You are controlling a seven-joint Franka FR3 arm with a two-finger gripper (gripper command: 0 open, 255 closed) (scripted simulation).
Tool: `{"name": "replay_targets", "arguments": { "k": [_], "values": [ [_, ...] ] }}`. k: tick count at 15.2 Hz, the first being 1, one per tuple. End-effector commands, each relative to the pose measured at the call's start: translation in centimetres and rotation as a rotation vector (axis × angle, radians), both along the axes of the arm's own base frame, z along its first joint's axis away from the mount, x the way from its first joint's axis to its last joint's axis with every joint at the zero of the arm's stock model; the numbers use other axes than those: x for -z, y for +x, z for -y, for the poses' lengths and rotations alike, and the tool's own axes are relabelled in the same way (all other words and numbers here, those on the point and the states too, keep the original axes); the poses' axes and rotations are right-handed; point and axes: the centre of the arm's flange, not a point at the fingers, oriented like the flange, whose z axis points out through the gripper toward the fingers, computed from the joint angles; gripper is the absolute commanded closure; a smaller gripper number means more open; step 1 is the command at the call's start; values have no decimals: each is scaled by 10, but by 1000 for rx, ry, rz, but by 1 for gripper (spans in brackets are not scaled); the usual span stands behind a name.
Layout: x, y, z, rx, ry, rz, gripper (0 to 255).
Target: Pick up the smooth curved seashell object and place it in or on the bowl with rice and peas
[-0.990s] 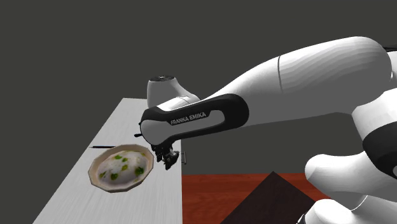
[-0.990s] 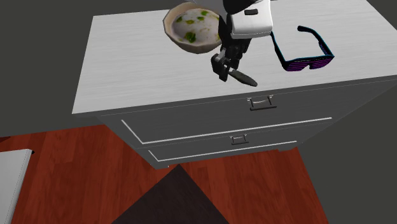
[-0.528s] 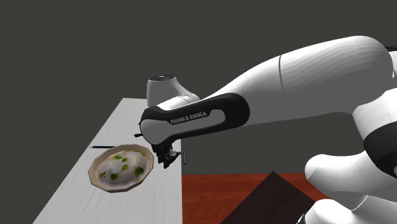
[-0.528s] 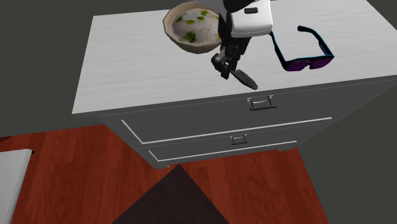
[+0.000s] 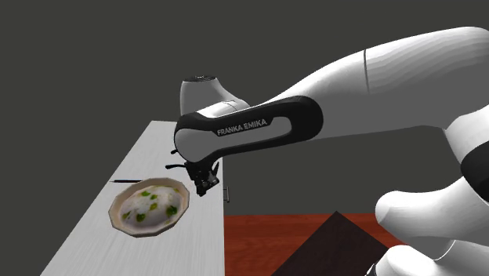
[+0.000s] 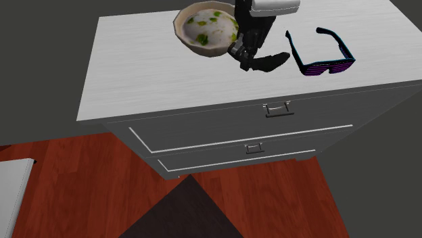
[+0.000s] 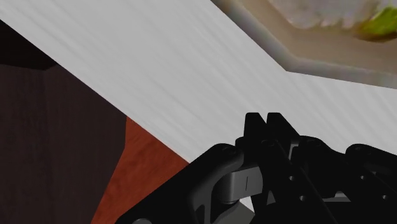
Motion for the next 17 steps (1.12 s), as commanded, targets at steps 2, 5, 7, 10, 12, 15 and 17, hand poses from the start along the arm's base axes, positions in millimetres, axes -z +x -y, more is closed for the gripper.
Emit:
{"name": "replay_targets", "arguments": {
  "k": [2, 5, 7, 10, 12, 15, 17],
  "values": [
    [-16, 0, 0, 0, 0, 0, 255],
    [-32, 0, 0, 0, 0, 0, 255],
    [-43, 0, 0, 0, 0, 0, 255],
    [-59, 0, 0, 0, 0, 0, 255],
    [-69, 0, 0, 0, 0, 0, 255],
    [-85, 0, 0, 0, 0, 0, 255],
    [-96, 0, 0, 0, 0, 0, 255]
  ]
}}
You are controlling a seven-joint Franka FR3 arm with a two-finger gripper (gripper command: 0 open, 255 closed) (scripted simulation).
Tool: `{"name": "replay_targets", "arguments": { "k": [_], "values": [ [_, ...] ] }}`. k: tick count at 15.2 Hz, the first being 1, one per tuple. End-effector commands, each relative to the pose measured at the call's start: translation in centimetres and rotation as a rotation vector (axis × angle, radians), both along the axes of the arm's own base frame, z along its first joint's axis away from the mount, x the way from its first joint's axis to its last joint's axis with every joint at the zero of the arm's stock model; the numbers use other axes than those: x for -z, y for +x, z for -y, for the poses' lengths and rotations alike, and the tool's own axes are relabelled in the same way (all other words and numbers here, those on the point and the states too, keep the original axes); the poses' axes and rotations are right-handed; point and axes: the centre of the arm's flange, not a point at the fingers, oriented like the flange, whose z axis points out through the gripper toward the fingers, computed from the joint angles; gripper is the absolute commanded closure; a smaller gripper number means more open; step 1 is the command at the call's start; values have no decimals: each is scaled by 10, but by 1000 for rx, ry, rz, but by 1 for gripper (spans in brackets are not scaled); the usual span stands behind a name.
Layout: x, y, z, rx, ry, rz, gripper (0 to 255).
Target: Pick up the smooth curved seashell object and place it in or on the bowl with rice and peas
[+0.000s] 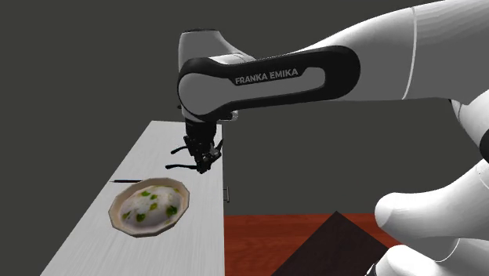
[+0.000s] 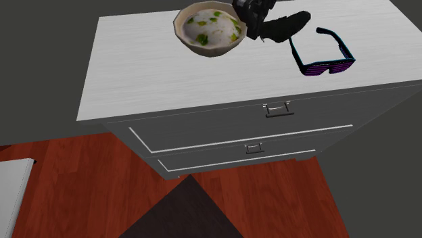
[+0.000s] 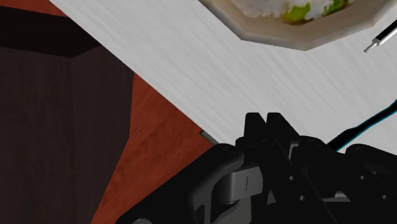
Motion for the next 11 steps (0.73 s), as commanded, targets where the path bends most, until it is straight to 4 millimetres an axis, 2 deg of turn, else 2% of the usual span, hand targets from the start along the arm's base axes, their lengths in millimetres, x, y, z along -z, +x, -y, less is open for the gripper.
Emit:
{"name": "replay_targets", "arguments": {
  "k": [1, 5, 11],
  "values": [
    [-11, 0, 0, 0, 0, 0, 255],
    [-29, 0, 0, 0, 0, 0, 255],
    [-31, -1, -80, 0, 0, 0, 255]
  ]
}}
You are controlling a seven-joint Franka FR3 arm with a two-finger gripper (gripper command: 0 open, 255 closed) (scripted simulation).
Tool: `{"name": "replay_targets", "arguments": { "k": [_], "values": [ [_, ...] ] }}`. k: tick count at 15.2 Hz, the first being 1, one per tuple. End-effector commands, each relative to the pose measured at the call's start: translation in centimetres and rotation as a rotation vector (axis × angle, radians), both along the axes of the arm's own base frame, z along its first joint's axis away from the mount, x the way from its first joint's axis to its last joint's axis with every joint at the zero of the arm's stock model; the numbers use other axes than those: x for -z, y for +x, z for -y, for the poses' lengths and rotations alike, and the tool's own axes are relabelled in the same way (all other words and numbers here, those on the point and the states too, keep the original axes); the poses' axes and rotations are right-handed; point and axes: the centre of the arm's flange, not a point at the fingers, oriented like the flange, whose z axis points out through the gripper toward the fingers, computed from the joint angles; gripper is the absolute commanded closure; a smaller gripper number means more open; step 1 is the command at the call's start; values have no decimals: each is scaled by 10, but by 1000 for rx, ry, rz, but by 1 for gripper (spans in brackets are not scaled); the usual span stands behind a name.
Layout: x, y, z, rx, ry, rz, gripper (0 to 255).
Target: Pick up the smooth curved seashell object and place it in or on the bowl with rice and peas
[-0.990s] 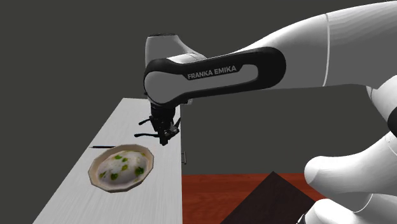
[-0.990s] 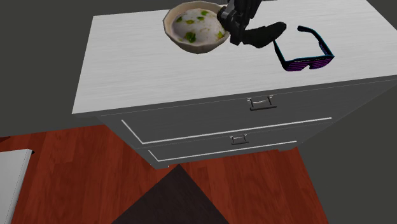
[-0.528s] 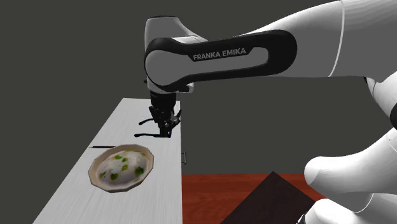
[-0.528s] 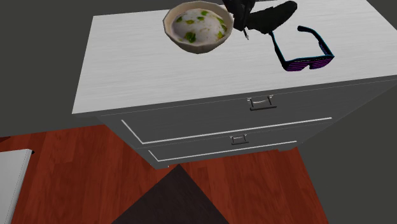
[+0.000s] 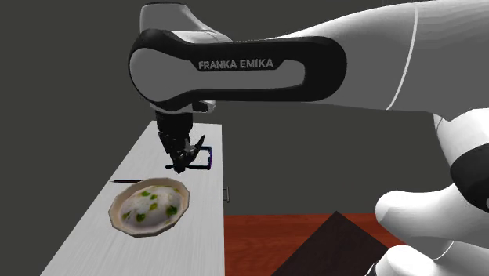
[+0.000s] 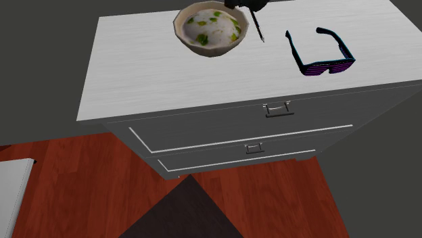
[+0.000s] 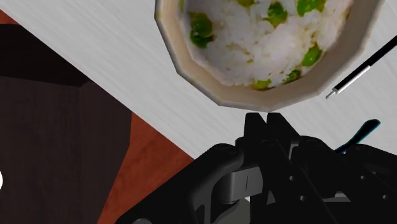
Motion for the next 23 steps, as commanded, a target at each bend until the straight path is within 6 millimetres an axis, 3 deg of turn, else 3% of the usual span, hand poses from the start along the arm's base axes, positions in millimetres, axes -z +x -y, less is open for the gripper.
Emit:
{"name": "replay_targets", "arguments": {
  "k": [1, 5, 19, 23],
  "values": [
    [-1, 0, -27, 0, 0, -3, 255],
    [-3, -1, -86, 0, 0, -3, 255],
    [72, -1, -86, 0, 0, -3, 255],
    [72, -1, -86, 0, 0, -3, 255]
  ]
}}
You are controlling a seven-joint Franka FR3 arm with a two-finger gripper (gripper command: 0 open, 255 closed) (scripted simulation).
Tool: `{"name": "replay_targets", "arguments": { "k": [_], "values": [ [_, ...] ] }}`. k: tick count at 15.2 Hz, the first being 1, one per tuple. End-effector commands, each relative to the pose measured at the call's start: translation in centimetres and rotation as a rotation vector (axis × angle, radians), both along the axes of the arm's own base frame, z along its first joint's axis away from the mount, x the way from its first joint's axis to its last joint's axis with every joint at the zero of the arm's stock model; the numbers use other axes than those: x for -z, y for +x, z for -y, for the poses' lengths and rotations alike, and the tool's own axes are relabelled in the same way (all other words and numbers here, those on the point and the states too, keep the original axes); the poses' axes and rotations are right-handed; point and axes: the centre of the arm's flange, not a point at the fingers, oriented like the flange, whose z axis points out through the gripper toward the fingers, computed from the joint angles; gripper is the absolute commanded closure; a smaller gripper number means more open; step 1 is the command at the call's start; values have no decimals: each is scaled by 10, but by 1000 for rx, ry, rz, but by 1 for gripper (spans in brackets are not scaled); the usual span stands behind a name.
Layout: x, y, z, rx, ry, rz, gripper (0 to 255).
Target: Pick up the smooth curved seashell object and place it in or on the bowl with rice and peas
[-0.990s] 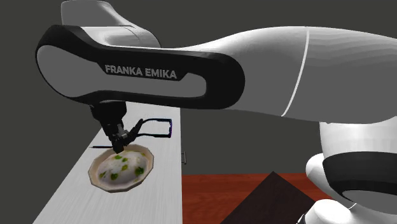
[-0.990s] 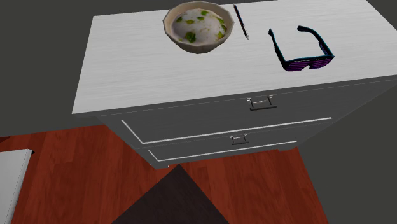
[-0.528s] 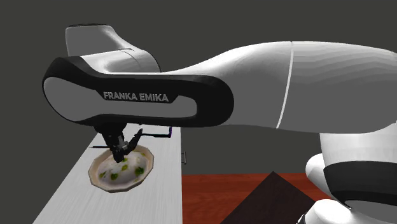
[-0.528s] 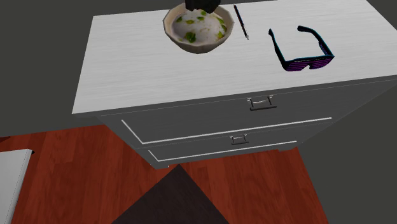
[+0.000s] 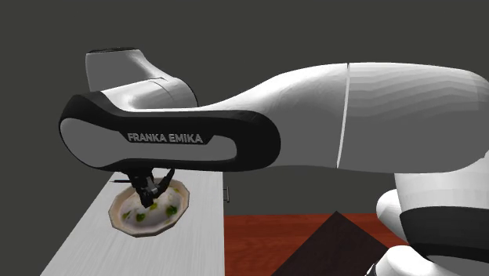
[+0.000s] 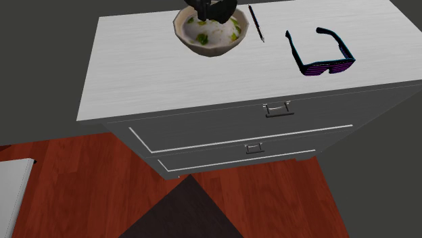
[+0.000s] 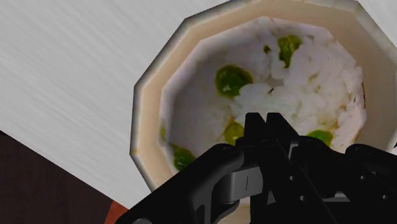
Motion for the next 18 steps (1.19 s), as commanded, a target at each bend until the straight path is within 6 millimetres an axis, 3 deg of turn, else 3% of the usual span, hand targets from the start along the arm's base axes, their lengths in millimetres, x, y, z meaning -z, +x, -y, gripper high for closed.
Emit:
{"name": "replay_targets", "arguments": {
  "k": [1, 4, 5, 10, 14, 18],
  "values": [
    [3, 0, 0, 0, -3, -3, 255],
    [3, 0, 0, 0, -3, -3, 255],
    [3, -1, 0, 1, -3, -3, 0],
    [3, 0, 0, 0, -3, -3, 0],
    [-47, -1, -1, 0, -3, -3, 0],
    [-47, -1, -1, 0, -3, -3, 0]
  ]
}}
